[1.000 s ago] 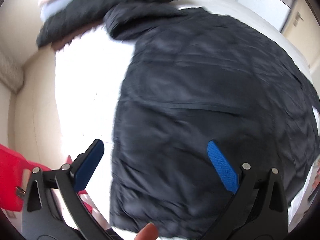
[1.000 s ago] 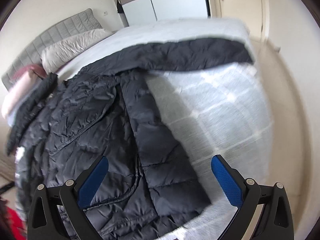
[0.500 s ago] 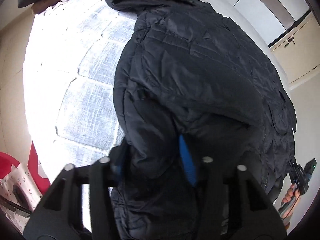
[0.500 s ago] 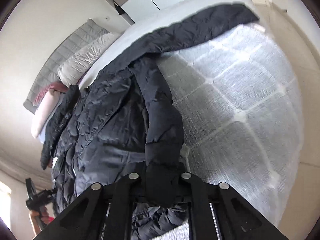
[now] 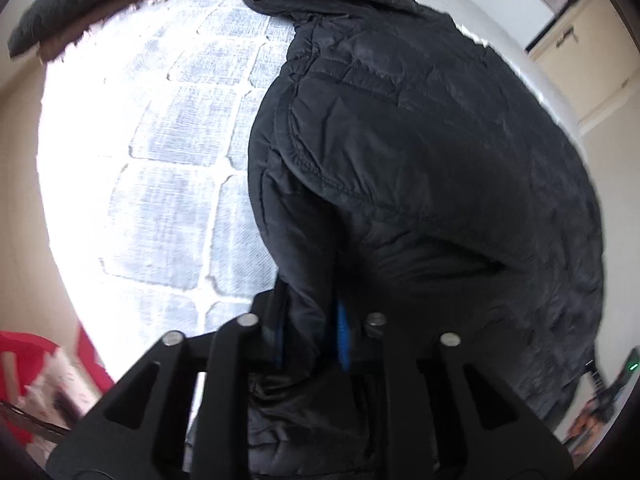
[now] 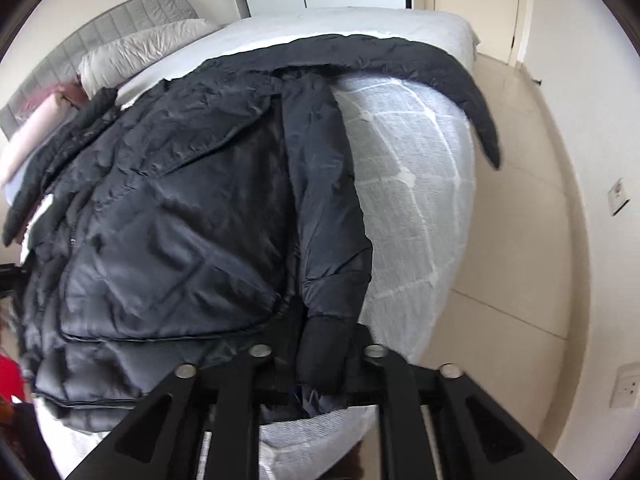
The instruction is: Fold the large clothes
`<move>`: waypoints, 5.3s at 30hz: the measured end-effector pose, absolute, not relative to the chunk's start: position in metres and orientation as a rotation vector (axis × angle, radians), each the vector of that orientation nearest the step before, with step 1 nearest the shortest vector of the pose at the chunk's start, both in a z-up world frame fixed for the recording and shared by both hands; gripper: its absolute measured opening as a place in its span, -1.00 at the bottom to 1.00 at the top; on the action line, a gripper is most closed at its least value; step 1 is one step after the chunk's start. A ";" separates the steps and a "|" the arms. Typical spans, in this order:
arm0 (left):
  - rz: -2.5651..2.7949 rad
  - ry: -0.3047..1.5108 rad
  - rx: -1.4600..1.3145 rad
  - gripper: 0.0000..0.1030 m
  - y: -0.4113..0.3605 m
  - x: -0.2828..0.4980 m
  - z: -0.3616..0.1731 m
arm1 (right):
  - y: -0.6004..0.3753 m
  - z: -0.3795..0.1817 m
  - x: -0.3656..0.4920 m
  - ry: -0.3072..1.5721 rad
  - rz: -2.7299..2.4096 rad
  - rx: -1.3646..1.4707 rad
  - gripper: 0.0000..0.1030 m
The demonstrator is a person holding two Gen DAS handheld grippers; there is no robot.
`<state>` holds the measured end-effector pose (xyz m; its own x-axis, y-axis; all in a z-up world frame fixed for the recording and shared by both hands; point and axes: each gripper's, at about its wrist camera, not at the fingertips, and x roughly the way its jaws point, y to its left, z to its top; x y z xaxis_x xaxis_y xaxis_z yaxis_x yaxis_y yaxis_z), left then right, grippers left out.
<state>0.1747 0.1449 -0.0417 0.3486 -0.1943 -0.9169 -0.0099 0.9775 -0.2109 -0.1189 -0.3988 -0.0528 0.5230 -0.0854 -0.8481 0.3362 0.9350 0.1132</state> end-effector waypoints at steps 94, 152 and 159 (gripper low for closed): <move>0.780 0.844 0.196 -0.33 0.301 0.341 0.005 | -0.265 -0.036 0.062 0.832 -0.213 -0.159 0.71; -0.236 0.979 -0.031 0.83 -0.008 0.201 -0.047 | -0.584 -0.080 0.012 0.616 -0.258 1.086 0.71; -0.222 0.980 0.088 0.99 -0.022 0.194 -0.066 | -0.612 -0.079 0.046 0.574 -0.364 1.091 0.70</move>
